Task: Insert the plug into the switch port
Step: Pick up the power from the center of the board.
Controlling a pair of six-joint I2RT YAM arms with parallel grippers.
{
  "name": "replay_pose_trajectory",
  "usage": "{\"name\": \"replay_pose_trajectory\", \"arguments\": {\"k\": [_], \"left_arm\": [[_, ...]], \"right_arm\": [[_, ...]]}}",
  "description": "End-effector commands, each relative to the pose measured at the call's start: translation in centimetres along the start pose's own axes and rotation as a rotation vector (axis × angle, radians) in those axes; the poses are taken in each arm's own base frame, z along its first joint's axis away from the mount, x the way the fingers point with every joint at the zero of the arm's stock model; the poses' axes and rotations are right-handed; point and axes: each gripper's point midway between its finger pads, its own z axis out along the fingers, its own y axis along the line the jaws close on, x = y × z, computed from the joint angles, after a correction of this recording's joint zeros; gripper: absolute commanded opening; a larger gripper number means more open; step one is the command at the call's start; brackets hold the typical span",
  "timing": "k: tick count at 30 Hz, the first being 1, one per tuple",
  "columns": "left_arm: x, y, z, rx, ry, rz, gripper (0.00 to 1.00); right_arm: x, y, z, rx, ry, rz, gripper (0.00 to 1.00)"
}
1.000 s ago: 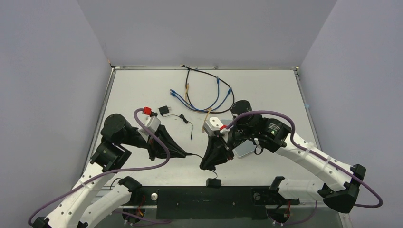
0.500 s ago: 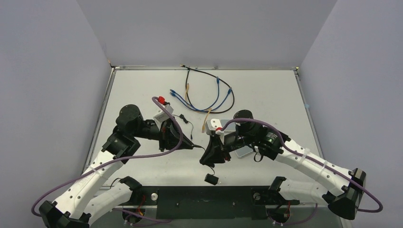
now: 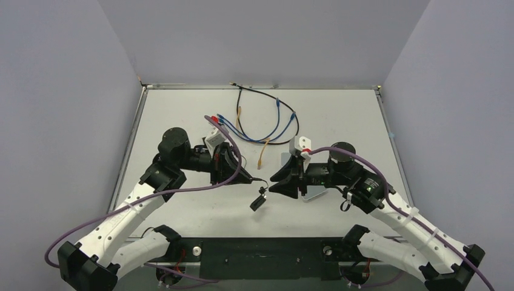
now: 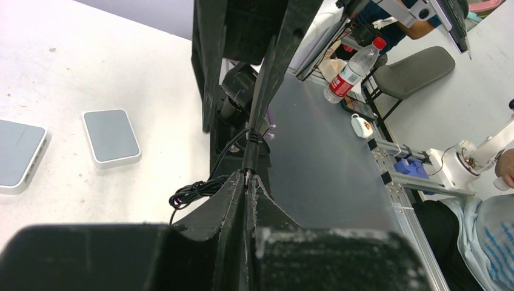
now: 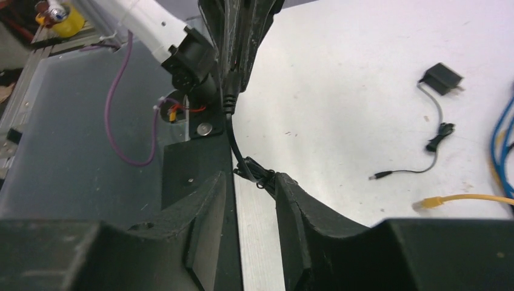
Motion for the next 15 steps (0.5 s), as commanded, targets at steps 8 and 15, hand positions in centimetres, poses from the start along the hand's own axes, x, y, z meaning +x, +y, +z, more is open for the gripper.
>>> {"name": "replay_pose_trajectory", "arguments": {"k": [8,15], "left_arm": [[-3.3,1.5,0.9,-0.069,-0.066,0.008,0.0],[-2.0,3.4,1.2,-0.125,-0.019,-0.118,0.0]], "right_arm": [[-3.4,-3.8,-3.9,0.327,-0.097,-0.113,0.34],[-4.4,-4.3,-4.5,0.358,-0.072,-0.2,0.33]]}}
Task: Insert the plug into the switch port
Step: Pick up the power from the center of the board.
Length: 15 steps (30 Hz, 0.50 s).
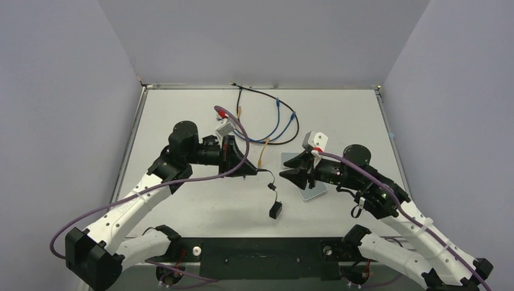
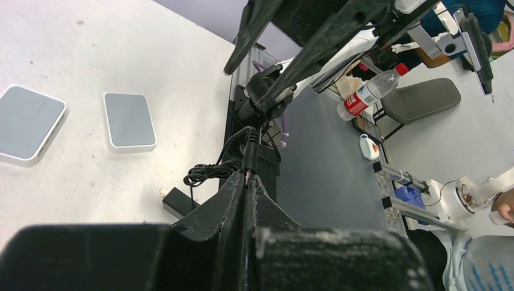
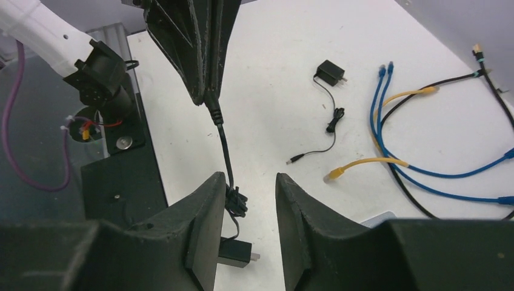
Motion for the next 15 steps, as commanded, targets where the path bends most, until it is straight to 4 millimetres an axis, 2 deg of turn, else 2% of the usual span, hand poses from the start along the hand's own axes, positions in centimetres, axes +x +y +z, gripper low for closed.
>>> {"name": "replay_pose_trajectory", "arguments": {"k": [1,4,5,10,15], "left_arm": [[-1.2,-0.2,0.1,-0.028,0.003,-0.039,0.0],[-0.6,0.5,0.3,-0.049,0.032,-0.094,0.0],[-0.5,0.5,0.2,-0.057,0.042,-0.113,0.0],[1.1,1.8,0.2,-0.1,0.088,-0.199,0.0],[2.5,2.7,0.1,-0.125,0.121,-0.261,0.0]], "right_arm": [[-2.5,-1.1,-0.6,0.045,-0.03,-0.119,0.34],[-3.0,-0.3,-0.4,-0.013,0.005,-0.19,0.42],[-3.3,0.0,-0.6,-0.036,0.019,-0.232,0.42],[-2.2,1.9,0.0,-0.14,0.076,-0.473,0.39],[-1.5,1.4,1.2,-0.131,0.135,-0.572,0.39]]}}
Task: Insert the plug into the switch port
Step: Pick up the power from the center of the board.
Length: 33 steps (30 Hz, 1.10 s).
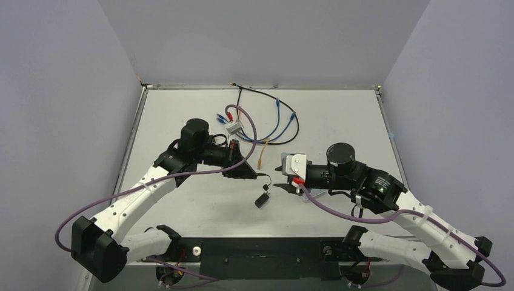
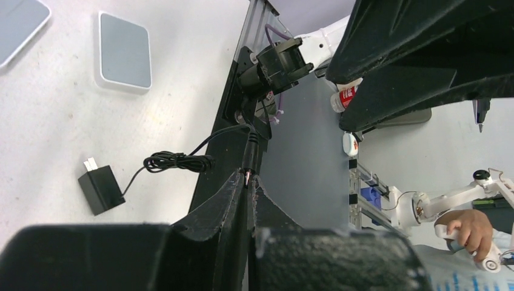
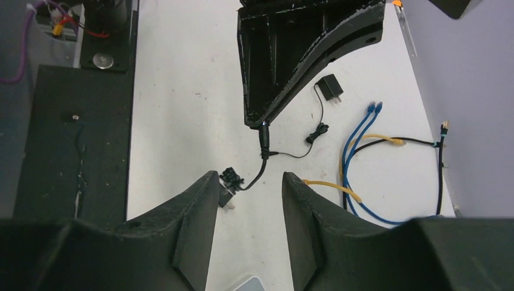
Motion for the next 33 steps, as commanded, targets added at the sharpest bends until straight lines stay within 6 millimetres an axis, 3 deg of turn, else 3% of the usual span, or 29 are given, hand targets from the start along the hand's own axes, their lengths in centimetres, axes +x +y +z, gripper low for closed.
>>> {"name": "replay_pose_trajectory", "arguments": {"k": [1,14,33], "left_arm": [[0.0,0.1,-0.3,-0.018,0.015,-0.027,0.0],[1.5,2.2,-0.3,-0.078,0.047,-0.116,0.0],[1.7,2.0,-0.6,-0.074,0.051,-0.125,0.0]], "right_arm": [[-0.1,-1.3,0.5,0.014,0.057,-0.175,0.39],[1.4,-1.2,4.4,-0.042,0.134,-0.22,0.3],[2.9,-0.9,6.9,-0.086,0.17,-0.227,0.24]]}}
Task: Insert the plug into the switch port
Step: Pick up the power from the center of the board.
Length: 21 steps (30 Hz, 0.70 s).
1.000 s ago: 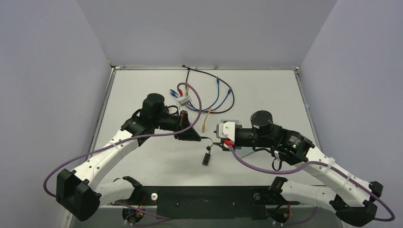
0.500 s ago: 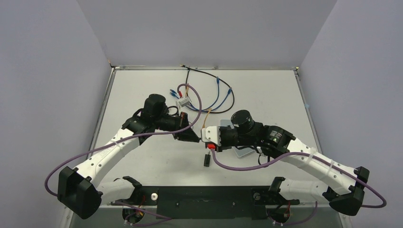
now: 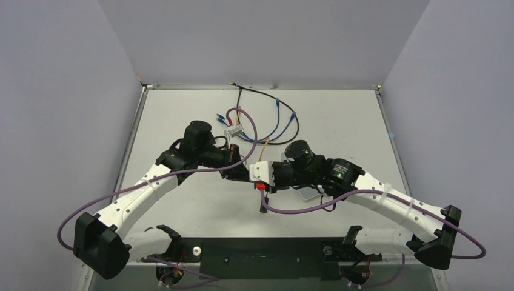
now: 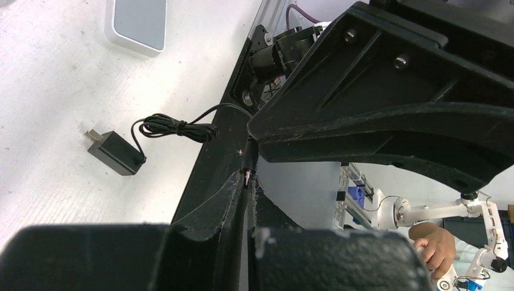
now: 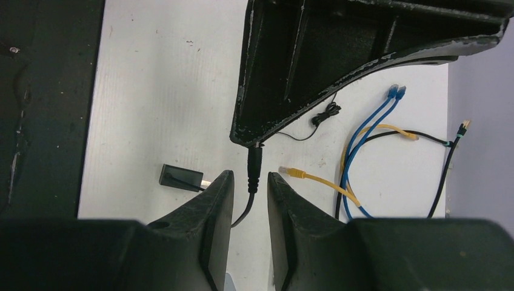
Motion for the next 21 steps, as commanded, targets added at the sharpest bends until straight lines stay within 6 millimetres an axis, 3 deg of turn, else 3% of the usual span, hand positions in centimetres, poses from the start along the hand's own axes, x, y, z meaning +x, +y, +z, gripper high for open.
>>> {"name": "replay_pose_trajectory", "arguments": {"k": [1,21], "left_arm": [[-0.26,-0.6,-0.43,0.012,-0.011,0.028,0.0],[-0.12,-1.01,-0.64,0.026,-0.009,0.037,0.0]], "right_arm": [[-2.11,-1.44,-0.09,0.04,-0.054,-0.05,0.24],[-1.53,-1.5,0.74,0.03,-0.03,-0.049,0.17]]}}
